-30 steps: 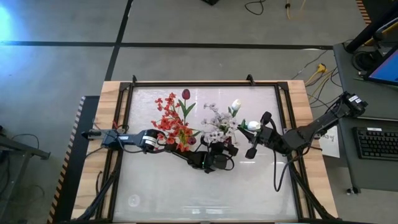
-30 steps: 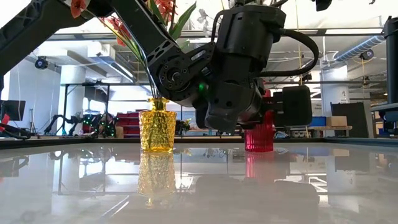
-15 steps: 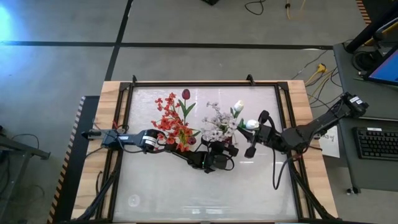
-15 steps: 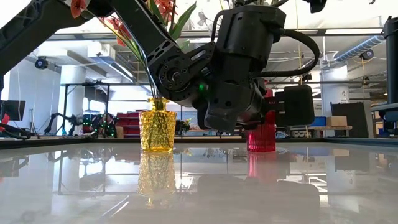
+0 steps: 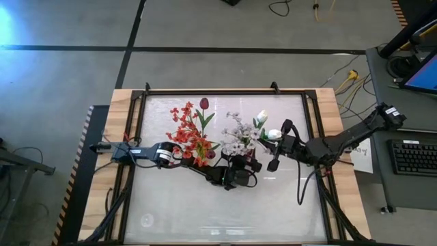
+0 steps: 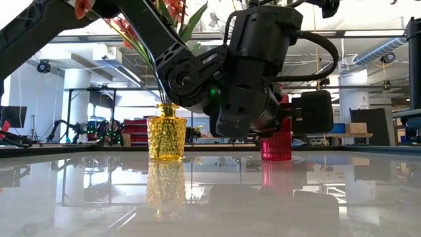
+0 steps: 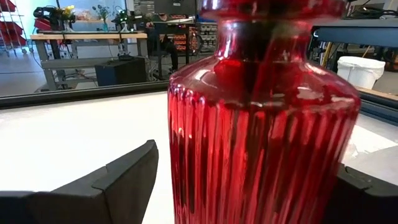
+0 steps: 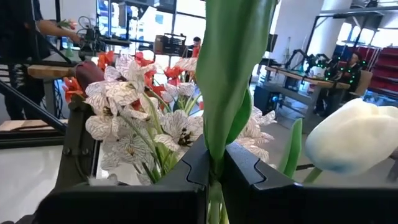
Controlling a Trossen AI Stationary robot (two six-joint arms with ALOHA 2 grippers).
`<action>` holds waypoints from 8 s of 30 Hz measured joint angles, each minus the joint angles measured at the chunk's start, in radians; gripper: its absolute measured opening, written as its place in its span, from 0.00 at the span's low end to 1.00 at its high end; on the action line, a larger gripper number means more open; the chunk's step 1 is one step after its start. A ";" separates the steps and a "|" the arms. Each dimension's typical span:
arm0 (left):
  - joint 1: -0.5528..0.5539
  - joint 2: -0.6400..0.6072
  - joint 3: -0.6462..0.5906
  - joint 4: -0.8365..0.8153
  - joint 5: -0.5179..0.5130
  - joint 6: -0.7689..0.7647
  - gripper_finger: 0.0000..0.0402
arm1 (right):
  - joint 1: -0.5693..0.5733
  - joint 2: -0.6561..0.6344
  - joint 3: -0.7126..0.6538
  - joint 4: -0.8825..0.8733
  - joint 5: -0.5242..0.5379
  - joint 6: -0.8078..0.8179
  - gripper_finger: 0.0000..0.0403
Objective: Sort flowers into vase by color
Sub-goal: Put the white tulip into the red flower vase, then return to Home Position
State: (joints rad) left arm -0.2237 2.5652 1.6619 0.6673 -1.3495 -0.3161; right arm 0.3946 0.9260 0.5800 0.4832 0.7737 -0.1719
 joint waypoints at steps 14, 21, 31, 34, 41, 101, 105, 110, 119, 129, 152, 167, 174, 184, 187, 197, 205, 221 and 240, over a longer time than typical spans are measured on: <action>0.000 0.000 0.000 -0.003 0.000 -0.003 0.77 | -0.042 0.065 -0.001 -0.007 -0.069 0.043 0.04; 0.000 0.000 0.000 -0.009 0.000 -0.004 0.77 | -0.051 0.114 -0.001 -0.010 -0.067 0.070 0.04; 0.000 0.000 0.000 -0.012 0.000 -0.007 0.77 | -0.055 0.163 -0.001 -0.022 -0.065 0.101 0.04; 0.000 0.000 0.000 -0.015 0.000 -0.008 0.77 | -0.055 0.172 -0.001 -0.042 -0.059 0.112 0.04; -0.001 0.000 0.000 -0.017 -0.001 -0.008 0.77 | -0.055 0.209 -0.001 -0.064 -0.052 0.145 0.04; -0.125 -0.013 0.074 0.440 -0.137 0.579 0.77 | 0.049 -0.055 -0.013 -0.223 -0.069 0.224 0.68; -0.158 -0.013 0.074 0.634 -0.137 0.771 0.77 | 0.077 -0.092 -0.013 -0.222 -0.071 0.224 0.69; -0.234 -0.024 0.074 0.901 -0.108 1.119 0.77 | 0.118 -0.145 -0.013 -0.224 -0.071 0.224 0.68; -0.409 -0.085 0.189 0.885 -0.005 1.521 0.77 | 0.198 -0.227 -0.011 -0.224 -0.068 0.212 0.69; -0.568 -0.097 0.494 0.884 0.327 1.931 0.72 | 0.224 -0.282 -0.011 -0.208 -0.067 0.162 0.66; -0.724 -0.411 0.129 0.898 0.180 2.549 0.57 | 0.223 -0.283 -0.011 -0.197 -0.066 0.146 0.64; -0.560 -1.229 -0.810 0.114 1.063 1.041 0.57 | 0.222 -0.270 -0.011 -0.249 0.039 0.198 0.62; -0.526 -1.378 -0.927 0.058 1.045 0.694 0.57 | 0.222 -0.263 -0.012 -0.247 0.039 0.201 0.62; -0.544 -1.640 -1.045 -0.364 1.084 0.466 0.51 | 0.223 -0.285 -0.012 -0.249 0.038 0.126 0.62; -0.556 -1.752 -1.088 -0.460 1.089 0.425 0.46 | 0.223 -0.316 -0.012 -0.250 0.027 0.104 0.62; -0.566 -2.127 -1.246 -0.511 1.087 0.438 0.22 | 0.223 -0.442 -0.029 -0.270 -0.118 0.043 0.61; -0.565 -2.425 -1.371 -0.580 0.962 0.491 0.02 | 0.222 -0.583 -0.132 -0.270 -0.119 0.048 0.61; -0.540 -2.566 -1.473 -0.644 0.635 0.542 0.00 | 0.161 -0.922 -0.398 -0.205 -0.064 -0.026 0.51; -0.406 -2.563 -1.594 -0.717 0.314 0.443 0.00 | 0.157 -0.904 -0.567 -0.111 0.023 -0.085 0.40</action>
State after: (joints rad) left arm -0.6296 0.0024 0.0679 -0.0494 -1.0353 0.1274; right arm 0.5518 0.0216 0.0128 0.3720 0.7970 -0.2566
